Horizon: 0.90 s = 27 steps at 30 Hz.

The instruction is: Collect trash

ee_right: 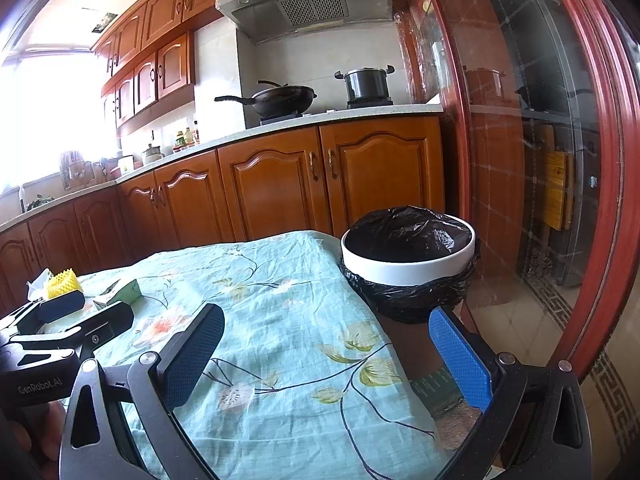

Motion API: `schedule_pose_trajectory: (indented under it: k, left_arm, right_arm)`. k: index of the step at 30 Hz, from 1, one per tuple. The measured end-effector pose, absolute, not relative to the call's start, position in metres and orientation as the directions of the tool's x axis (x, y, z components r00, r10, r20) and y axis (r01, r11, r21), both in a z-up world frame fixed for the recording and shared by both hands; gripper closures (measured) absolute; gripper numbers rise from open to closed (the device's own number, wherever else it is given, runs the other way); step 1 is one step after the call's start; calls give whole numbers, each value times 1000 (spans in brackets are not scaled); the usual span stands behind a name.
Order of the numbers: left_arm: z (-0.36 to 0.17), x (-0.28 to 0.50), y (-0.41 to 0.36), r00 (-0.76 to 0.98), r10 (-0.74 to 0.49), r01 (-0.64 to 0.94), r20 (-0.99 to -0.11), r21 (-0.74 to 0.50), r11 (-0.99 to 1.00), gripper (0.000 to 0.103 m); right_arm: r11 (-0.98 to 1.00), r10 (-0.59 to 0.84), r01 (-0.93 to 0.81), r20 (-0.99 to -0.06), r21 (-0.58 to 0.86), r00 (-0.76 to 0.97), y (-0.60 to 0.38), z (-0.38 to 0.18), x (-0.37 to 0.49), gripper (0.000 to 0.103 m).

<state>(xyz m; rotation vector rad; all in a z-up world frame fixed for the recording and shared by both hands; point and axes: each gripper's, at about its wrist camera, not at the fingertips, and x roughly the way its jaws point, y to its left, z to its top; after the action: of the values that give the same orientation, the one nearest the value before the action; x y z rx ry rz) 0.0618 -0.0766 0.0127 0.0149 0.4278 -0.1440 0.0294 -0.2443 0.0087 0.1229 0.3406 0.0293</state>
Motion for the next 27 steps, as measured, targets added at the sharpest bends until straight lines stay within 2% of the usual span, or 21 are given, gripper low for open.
schedule_pose_trajectory:
  k: [27]
  left_arm:
    - [15,62,-76,898,-136,141,-418,-18,990,0]
  right_arm:
    - [992,53,-11,-331,128,942,-242,10,30,0]
